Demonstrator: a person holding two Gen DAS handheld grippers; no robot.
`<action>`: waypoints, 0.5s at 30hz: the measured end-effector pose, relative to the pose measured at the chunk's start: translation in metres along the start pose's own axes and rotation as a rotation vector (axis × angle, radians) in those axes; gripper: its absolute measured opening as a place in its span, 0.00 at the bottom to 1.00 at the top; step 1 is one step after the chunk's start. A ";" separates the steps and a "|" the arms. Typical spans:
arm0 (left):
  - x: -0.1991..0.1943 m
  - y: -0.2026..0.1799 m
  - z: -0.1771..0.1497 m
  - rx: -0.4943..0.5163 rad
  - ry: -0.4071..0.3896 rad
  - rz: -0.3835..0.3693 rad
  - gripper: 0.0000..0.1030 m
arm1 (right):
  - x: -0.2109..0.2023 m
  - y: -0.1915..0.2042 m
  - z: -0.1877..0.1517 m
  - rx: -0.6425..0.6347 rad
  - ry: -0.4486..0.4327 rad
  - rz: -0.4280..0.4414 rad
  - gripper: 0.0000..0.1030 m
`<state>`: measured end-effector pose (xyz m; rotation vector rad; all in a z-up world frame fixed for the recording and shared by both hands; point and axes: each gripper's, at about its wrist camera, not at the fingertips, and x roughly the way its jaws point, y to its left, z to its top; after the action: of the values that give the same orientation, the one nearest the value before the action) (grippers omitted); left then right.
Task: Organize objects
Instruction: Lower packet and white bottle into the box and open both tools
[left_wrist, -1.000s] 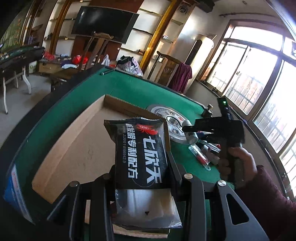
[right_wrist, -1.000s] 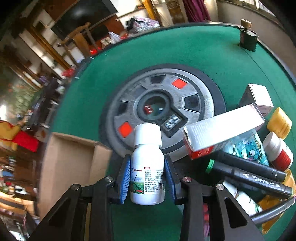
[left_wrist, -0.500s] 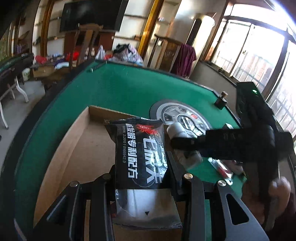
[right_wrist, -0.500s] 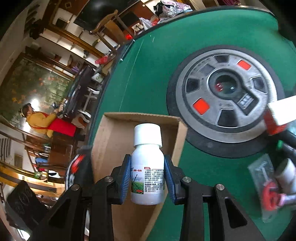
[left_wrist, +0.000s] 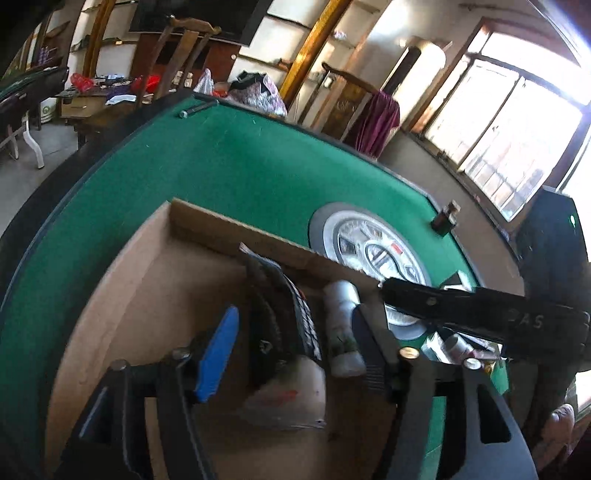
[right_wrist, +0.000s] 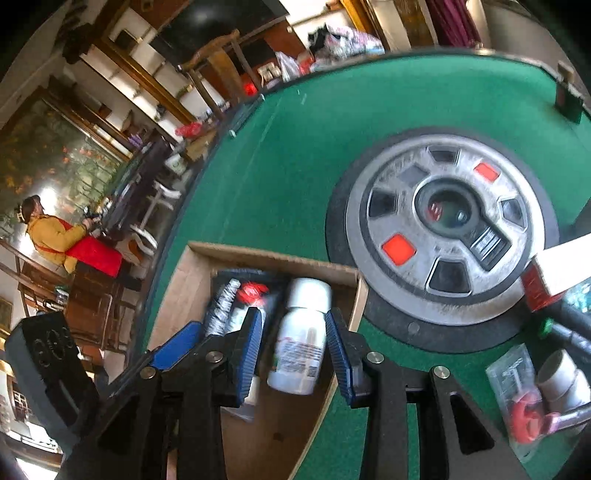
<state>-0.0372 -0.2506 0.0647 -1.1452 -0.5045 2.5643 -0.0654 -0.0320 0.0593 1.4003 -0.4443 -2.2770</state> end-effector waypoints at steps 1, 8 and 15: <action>-0.005 0.007 -0.001 -0.026 -0.023 0.018 0.69 | -0.008 0.000 0.000 -0.008 -0.023 -0.004 0.44; -0.019 0.049 -0.023 -0.217 -0.018 0.106 0.69 | -0.042 0.001 -0.013 -0.025 -0.094 -0.006 0.53; -0.032 0.054 -0.044 -0.318 -0.036 0.155 0.70 | -0.065 -0.026 -0.034 0.015 -0.095 0.034 0.54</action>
<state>0.0102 -0.3026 0.0355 -1.2857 -0.8907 2.7086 -0.0143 0.0215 0.0815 1.2860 -0.5121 -2.3241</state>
